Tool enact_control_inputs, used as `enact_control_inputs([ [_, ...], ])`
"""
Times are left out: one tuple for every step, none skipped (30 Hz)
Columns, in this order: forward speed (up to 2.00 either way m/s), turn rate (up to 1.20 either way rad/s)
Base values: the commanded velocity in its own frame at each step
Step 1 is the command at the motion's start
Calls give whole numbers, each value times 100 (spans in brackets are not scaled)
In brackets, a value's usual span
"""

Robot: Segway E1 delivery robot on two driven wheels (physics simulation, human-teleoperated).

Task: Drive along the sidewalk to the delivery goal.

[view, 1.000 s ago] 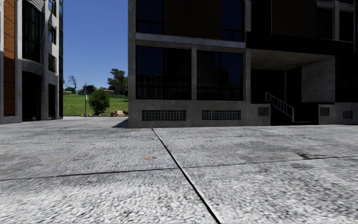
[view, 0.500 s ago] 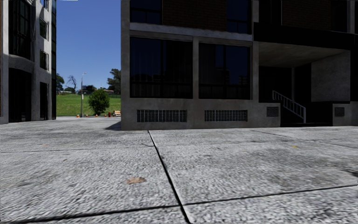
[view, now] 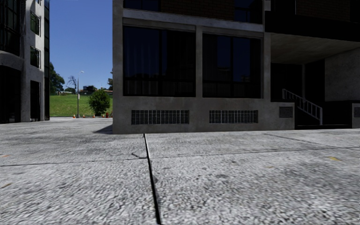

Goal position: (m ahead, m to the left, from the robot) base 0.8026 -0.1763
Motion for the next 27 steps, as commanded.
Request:
enact_control_inputs([
  [200, 0],
  [200, 0],
  [200, 0],
  [200, 0],
  [200, 0],
  [200, 0],
  [200, 0],
  [200, 0],
  [200, 0],
  [179, 0],
  [142, 0],
  [126, 0],
  [126, 0],
  [112, 0],
  [99, 0],
  [73, 0],
  [73, 0],
  [0, 0],
  [0, 0],
  [0, 0],
  [0, 0],
  [0, 0],
  [0, 0],
  [0, 0],
  [0, 0],
  [0, 0],
  [0, 0],
])
